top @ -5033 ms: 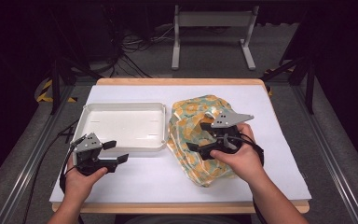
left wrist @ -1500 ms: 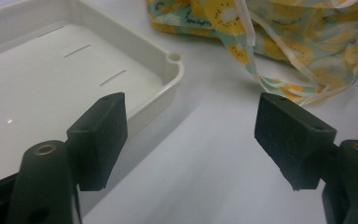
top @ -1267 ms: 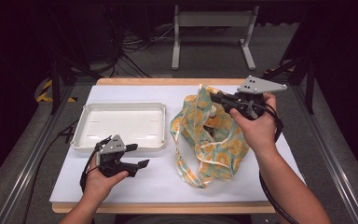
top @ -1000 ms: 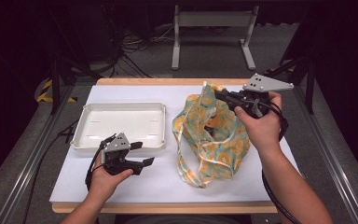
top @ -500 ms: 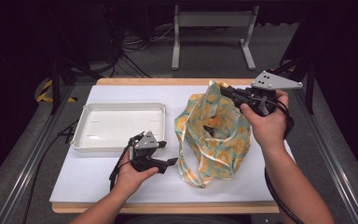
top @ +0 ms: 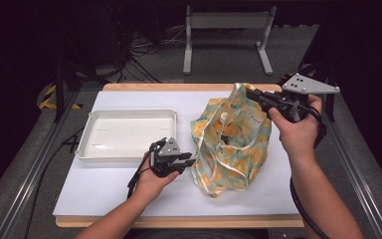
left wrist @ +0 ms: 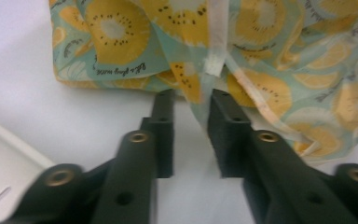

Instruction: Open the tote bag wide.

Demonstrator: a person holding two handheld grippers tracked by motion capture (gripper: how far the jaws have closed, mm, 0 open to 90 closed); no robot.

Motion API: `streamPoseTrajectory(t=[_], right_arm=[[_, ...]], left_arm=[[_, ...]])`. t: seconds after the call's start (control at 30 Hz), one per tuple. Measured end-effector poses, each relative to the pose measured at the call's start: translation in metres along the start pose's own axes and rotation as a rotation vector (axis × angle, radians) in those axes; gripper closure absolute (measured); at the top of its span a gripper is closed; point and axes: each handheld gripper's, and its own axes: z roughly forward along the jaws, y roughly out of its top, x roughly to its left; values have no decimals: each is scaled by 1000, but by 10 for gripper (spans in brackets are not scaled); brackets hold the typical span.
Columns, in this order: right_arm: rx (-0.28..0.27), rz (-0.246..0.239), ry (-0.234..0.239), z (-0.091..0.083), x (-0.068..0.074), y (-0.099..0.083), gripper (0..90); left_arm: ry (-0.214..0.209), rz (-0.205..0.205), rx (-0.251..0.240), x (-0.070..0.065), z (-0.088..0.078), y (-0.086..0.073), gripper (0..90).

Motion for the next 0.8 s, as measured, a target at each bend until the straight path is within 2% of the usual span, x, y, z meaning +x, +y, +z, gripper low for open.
streamPoseTrajectory(t=[0.1,0.2,0.27,0.5,0.7,0.8], right_arm=[[-4,2,-8,-4,-3,-1,900],[-4,8,-15,-7,-6,-1,900],[-7,10,-19,-9,-8,-2,900],[-8,21,-33,-15,-14,-5,900],[13,36,-50,-19,-28,-15,900],[26,49,-53,-18,-35,-21,900]], left_arm=[[6,-2,-18,2,-3,6,847],[5,-3,-35,4,-6,10,896],[9,6,-30,5,-7,12,899],[40,-1,-56,9,-9,16,900],[105,-18,-90,19,-18,20,900],[136,-42,-105,27,-23,20,900]])
